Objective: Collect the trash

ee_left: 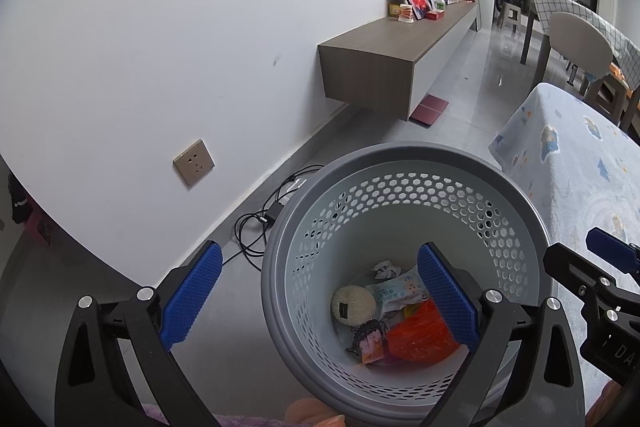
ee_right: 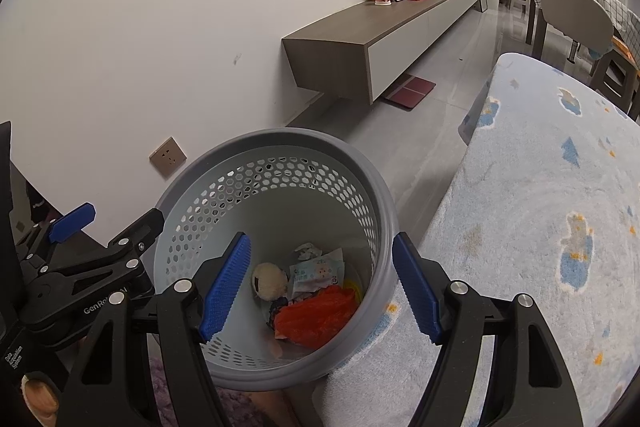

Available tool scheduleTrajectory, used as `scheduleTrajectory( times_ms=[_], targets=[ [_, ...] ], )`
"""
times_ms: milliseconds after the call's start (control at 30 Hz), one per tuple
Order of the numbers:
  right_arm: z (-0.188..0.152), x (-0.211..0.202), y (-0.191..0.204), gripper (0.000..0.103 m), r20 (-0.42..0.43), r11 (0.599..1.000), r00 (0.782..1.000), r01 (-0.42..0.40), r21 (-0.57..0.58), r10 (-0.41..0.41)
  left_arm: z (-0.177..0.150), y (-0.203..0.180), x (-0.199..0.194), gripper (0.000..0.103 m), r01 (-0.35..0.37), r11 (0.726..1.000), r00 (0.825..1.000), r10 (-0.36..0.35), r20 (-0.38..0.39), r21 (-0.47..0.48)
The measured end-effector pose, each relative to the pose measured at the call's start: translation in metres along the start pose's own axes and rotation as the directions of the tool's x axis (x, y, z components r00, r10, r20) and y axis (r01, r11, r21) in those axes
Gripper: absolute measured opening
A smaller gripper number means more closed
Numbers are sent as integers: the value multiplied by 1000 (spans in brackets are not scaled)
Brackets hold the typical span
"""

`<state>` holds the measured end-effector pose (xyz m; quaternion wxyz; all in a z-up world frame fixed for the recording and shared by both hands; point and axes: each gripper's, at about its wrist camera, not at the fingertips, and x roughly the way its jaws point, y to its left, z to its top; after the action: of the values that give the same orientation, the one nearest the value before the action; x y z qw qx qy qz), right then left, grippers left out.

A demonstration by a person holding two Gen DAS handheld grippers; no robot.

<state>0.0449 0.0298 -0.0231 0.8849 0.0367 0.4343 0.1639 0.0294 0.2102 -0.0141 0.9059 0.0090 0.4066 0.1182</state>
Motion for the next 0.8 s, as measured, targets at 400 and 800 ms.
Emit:
scheduleTrajectory(
  times_ms=[400,800],
  targets=[
    [2,-2,3,70,6,1000,1000,-3,-6,3,1,0,-1,96,-3,1000,1000,3,2,1],
    [2,-1,4,70,6,1000,1000,-3,-6,3,1,0,-1,96,-4,1000,1000,4,2,1]
  ],
)
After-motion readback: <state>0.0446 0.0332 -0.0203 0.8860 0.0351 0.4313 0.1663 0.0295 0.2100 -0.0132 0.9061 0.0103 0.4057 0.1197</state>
